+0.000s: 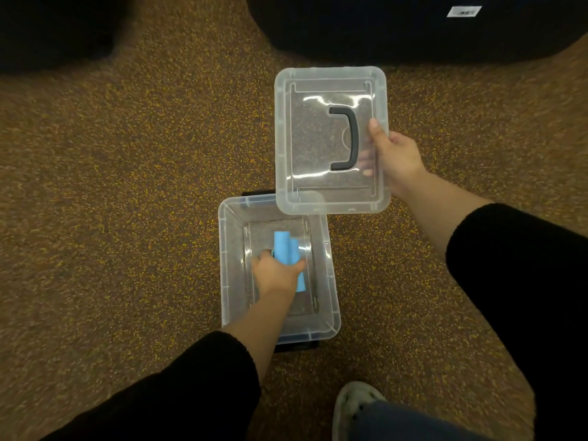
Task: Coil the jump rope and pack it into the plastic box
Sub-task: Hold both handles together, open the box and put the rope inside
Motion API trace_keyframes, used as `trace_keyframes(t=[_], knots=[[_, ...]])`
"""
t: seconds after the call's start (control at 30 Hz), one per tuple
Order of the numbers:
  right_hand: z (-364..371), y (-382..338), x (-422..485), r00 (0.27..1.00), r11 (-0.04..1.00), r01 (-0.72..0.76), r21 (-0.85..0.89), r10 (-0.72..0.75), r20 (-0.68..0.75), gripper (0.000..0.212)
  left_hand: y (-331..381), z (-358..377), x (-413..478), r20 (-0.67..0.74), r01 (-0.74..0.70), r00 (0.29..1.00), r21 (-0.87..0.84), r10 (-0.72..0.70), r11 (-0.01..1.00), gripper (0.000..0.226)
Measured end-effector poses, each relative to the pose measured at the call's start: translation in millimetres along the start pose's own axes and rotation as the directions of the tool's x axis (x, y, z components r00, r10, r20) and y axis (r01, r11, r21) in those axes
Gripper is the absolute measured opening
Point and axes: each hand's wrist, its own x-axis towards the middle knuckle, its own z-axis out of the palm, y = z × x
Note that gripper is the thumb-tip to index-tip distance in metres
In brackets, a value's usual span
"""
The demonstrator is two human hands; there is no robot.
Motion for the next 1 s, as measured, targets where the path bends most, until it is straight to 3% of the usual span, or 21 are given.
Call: trace_keyframes(t=[0.1, 0.23, 0.33, 0.47, 0.6, 0.8, 1.0], knots=[[1.4, -0.6, -0.4, 1.000, 1.000, -0.011, 0.015, 0.011, 0.009, 0.030, -1.0, -5.2, 2.1, -0.076, -0.001, 0.997, -0.029, -0.002, 1.000, 0.066], [3.9, -3.7, -3.4, 0.999, 0.999, 0.004, 0.048, -0.006, 0.034, 0.026, -3.2, -9.4, -3.8, -0.131, -0.068, 0.989, 0.055, 0.075, 0.996, 0.074], [3.3, -4.4, -2.8, 1.000, 0.999, 0.001, 0.033, -0.002, 0.024, 0.029, -1.9, -12.8, -6.6, -0.085, -0.066, 0.994, -0.027, 0.064, 0.997, 0.084], [2.8, -3.1, -1.9, 1.000, 1.000, 0.001, -0.003, -0.001, 0.011, 0.032, -8.2, -15.2, -1.8, -0.001, -0.143, 0.990, 0.017, 0.143, 0.990, 0.062], [4.8, 0.7, -0.4, 1.000, 1.000, -0.011, -0.018, 0.011, 0.018, 0.028, -14.2, -18.7, 4.5, 0.044, -0.152, 0.987, 0.001, 0.152, 0.988, 0.058], [7.4, 0.1, -0.1, 1.000, 1.000, -0.010, -0.015, 0.010, 0.025, 0.030, -15.9, -18.7, 4.3, 0.047, -0.088, 0.995, -0.067, 0.092, 0.994, 0.087], [9.3, -1.9, -2.5, 1.000, 1.000, 0.002, -0.021, -0.002, 0.030, 0.033, -11.9, -16.2, 0.6, 0.006, -0.078, 0.997, -0.023, 0.078, 0.997, 0.097]])
